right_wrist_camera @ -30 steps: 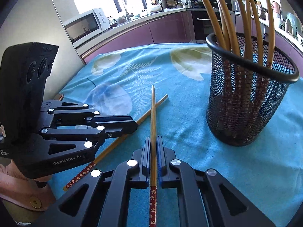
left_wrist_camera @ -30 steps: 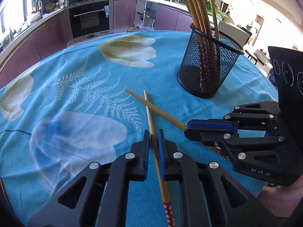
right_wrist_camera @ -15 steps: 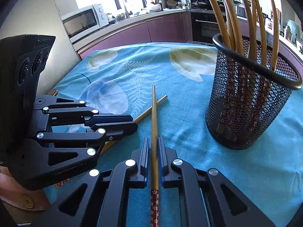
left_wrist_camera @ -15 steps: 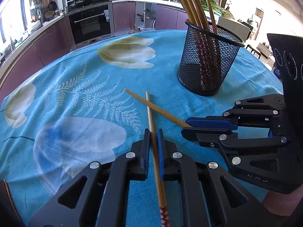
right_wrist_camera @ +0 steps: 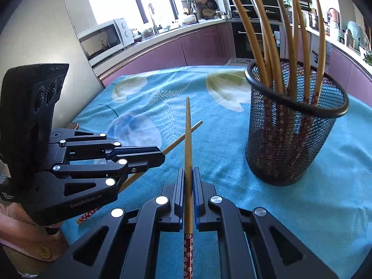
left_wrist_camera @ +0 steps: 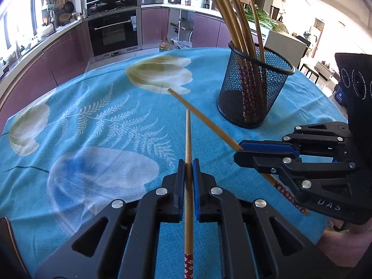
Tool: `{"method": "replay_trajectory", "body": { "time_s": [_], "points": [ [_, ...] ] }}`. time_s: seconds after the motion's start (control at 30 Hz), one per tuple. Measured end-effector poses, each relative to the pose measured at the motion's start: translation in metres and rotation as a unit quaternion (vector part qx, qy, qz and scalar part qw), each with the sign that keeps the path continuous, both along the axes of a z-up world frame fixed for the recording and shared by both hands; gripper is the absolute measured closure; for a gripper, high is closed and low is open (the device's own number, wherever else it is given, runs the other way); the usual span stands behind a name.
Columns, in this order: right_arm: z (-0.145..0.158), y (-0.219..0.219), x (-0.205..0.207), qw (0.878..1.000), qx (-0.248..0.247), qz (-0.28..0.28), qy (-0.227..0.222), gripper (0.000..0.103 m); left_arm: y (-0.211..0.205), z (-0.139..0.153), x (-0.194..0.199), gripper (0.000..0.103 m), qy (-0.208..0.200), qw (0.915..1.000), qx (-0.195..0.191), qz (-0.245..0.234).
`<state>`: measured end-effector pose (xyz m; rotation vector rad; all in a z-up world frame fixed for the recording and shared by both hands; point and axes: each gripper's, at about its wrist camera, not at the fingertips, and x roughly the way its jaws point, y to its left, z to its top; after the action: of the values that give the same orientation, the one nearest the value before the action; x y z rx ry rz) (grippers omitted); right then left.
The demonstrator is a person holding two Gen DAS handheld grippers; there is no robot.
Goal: Organize utensils
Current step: 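Lift both held chopsticks off the tablecloth, then rotate both held chopsticks upright above the tablecloth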
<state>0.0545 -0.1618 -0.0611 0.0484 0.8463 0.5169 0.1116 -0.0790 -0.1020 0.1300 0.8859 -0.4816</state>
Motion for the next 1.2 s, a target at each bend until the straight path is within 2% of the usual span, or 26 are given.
{"method": "replay_trajectory", "body": {
  "time_s": [0.53,1.2],
  "points": [
    [0.024,-0.019,-0.013,0.999,0.025,-0.017,-0.031,0.097,0.011,0.034,-0.009,0.096,-0.022,0.9987,-0.045,-0.003],
    [0.024,-0.009,-0.020,0.999,0.026,-0.002,-0.031,0.097,0.009,0.045,-0.017,0.096,-0.028,0.9974,-0.064,-0.019]
  ]
}}
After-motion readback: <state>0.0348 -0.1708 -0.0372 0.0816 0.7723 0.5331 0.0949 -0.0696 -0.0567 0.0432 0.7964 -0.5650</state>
